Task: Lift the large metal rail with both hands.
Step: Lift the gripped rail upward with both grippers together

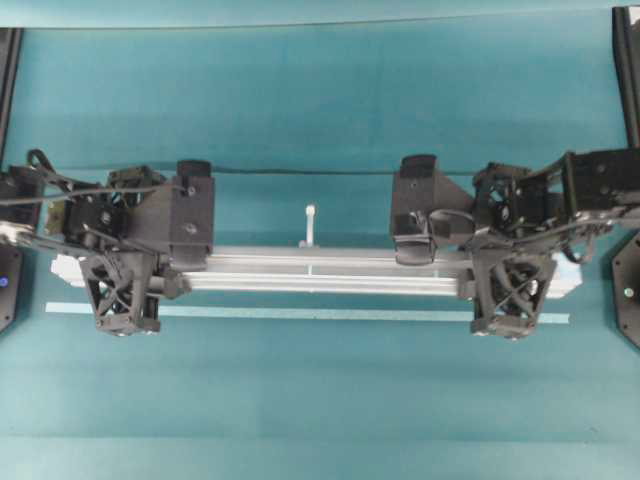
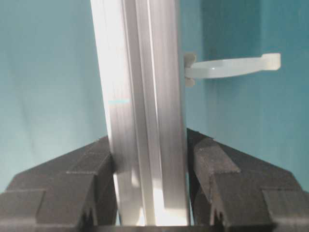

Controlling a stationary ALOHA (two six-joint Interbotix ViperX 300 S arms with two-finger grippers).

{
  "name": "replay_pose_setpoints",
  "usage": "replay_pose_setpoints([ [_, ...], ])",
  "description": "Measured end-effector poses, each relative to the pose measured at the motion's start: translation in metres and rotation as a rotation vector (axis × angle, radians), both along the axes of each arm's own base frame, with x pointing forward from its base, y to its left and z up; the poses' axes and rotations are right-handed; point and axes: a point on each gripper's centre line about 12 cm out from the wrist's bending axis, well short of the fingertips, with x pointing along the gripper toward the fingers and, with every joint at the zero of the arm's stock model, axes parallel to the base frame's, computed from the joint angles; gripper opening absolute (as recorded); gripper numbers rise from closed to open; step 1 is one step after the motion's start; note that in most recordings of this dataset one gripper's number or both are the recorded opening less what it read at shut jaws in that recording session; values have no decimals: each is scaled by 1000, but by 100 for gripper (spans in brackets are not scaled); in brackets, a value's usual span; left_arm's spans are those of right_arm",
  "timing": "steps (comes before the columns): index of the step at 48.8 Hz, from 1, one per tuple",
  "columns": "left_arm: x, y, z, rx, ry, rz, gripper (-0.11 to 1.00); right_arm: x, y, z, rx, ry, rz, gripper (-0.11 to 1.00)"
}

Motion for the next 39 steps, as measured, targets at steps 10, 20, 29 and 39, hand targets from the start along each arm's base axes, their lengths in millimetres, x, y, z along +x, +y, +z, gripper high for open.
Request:
replay_pose_setpoints([
  [10, 4, -1, 23, -1, -29, -2, 38, -2, 3, 28, 12, 29, 13, 39],
  [20, 7, -2, 46, -2, -26, -3, 38, -2, 6, 52, 37, 17, 20, 39],
  [29, 5, -2, 69, -4, -20, -1, 38, 0, 8, 74, 56, -8, 27, 39],
  [39, 9, -3, 92, -5, -55, -3, 38, -7, 10, 95, 70, 23, -2, 39],
])
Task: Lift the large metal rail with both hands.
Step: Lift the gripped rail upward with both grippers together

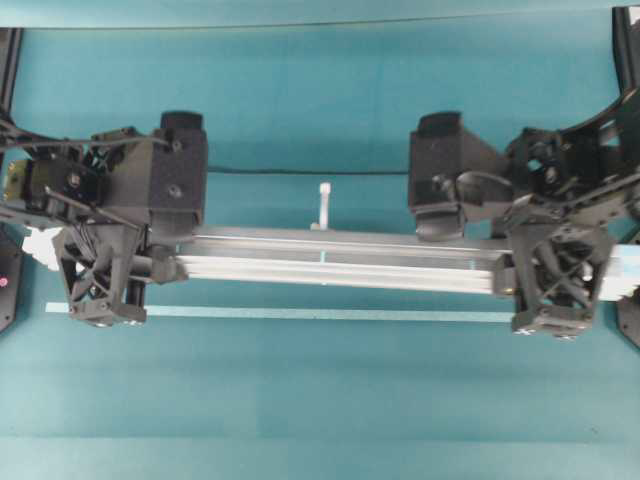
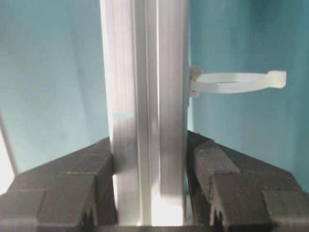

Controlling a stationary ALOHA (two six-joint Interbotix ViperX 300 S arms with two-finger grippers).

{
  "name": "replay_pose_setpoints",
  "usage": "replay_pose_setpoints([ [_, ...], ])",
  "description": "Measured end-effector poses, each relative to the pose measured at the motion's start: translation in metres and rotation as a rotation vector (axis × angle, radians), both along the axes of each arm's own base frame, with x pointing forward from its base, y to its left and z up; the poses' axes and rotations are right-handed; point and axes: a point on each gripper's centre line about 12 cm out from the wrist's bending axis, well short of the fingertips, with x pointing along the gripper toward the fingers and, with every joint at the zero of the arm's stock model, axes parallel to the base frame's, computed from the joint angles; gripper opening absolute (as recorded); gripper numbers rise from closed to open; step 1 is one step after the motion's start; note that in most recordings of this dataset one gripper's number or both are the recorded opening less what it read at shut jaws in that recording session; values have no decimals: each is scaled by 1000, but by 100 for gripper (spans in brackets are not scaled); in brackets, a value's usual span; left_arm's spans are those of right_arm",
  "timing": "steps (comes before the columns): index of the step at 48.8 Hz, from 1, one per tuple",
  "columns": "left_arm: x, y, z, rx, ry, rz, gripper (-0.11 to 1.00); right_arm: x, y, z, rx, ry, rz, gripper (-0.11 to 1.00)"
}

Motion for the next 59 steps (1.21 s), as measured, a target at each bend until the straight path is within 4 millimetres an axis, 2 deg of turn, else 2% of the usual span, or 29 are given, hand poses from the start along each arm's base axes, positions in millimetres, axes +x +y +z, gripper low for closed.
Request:
replay_pose_setpoints([
  [8, 2, 0, 18, -1, -35, 0, 38, -4, 2, 17, 5, -6, -11, 39],
  [29, -4, -1, 56, -3, -26, -1, 38, -2, 5, 41, 8, -45, -4, 39],
  [46, -1, -3, 84, -7, -67, -4, 38, -11, 5, 73, 18, -62, -35, 39],
  [59, 0, -3, 98, -6, -35, -3, 38, -8, 6, 79, 18, -77, -31, 39],
])
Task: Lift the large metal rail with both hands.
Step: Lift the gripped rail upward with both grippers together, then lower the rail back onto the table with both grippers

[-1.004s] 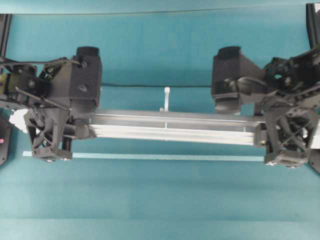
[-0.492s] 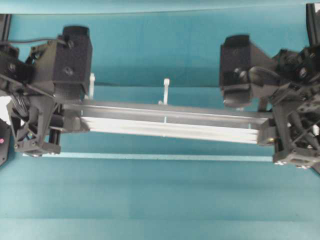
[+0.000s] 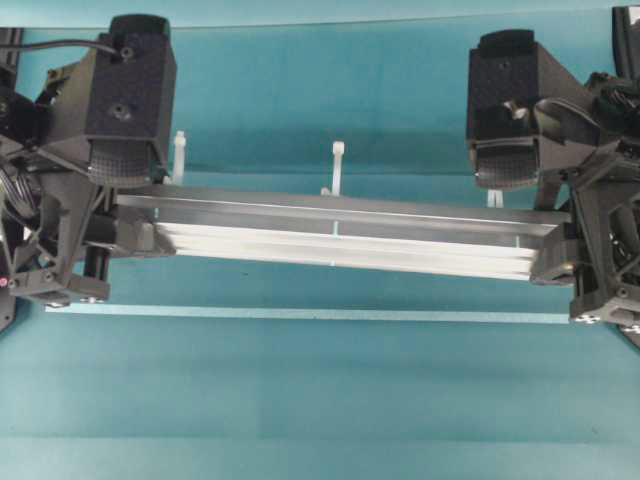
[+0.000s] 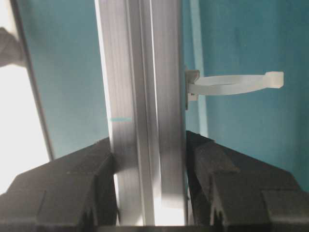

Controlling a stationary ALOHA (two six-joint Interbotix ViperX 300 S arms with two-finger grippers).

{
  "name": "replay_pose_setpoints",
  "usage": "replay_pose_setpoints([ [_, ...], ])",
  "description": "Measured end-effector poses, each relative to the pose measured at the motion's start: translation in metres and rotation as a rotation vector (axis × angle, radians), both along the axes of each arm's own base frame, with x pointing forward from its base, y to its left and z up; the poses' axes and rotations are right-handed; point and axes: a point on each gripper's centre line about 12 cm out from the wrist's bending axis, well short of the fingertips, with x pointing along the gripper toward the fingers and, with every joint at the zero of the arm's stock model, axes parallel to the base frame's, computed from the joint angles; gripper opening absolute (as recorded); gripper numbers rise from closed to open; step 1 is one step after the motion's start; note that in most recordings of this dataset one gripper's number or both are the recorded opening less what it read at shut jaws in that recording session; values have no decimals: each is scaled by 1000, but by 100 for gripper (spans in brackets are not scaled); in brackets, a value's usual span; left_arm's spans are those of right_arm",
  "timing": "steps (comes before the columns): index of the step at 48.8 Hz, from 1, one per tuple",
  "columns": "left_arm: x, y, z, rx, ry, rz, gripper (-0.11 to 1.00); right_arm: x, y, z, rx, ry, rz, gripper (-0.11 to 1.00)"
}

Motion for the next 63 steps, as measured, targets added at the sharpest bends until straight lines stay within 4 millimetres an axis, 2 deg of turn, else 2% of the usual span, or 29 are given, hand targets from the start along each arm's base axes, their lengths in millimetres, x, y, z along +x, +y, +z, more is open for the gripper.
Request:
replay_pose_setpoints([
  [21, 3, -4, 0, -1, 8, -8, 38, -1, 0, 29, 5, -78, -6, 39],
  [47, 2, -5, 6, -1, 6, -11, 38, 1, 0, 22, 6, -57, -6, 39],
  [63, 4, -5, 1, 1, 38, -12, 38, -2, -1, 0, 4, 4, -11, 39],
])
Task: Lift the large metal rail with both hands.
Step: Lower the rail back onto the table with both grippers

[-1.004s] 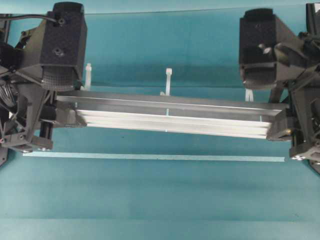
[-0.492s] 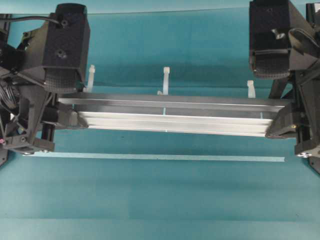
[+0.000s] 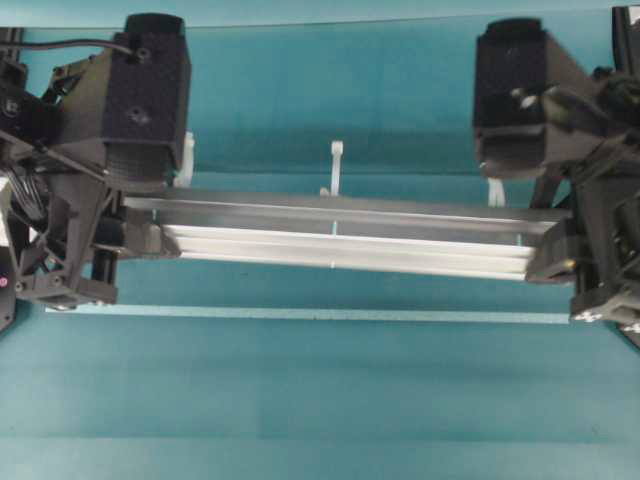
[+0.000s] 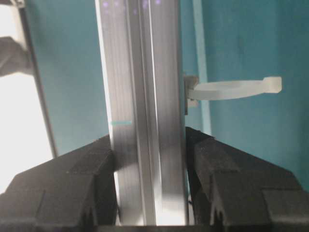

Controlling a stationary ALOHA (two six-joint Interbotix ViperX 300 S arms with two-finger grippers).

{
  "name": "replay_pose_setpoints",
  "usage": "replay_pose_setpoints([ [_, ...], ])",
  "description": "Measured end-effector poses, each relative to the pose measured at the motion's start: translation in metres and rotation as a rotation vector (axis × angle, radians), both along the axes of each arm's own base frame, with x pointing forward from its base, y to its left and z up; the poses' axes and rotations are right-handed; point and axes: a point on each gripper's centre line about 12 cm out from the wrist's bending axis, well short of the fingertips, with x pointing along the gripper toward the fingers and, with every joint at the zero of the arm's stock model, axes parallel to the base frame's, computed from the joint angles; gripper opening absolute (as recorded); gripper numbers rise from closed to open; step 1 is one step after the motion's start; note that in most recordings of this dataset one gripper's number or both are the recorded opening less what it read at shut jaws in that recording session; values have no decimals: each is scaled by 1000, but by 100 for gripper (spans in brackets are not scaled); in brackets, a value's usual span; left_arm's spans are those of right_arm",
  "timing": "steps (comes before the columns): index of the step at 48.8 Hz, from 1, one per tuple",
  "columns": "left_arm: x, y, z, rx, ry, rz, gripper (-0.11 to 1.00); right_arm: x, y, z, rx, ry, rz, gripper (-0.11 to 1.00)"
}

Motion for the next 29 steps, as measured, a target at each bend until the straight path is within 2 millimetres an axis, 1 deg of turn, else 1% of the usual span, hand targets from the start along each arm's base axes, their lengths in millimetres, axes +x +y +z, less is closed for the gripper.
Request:
replay_pose_setpoints([
  [11, 0, 0, 0, -3, 2, 2, 38, -1, -1, -5, 0, 9, -4, 39],
  [15, 1, 0, -8, -1, 23, 4, 38, 0, -2, -12, 0, 23, -9, 39],
  [22, 3, 1, -42, 2, 97, 11, 38, 1, -3, -46, -5, 106, -4, 39],
  [29, 6, 1, -86, 7, 136, 8, 38, 4, -4, -89, -12, 145, 17, 39],
])
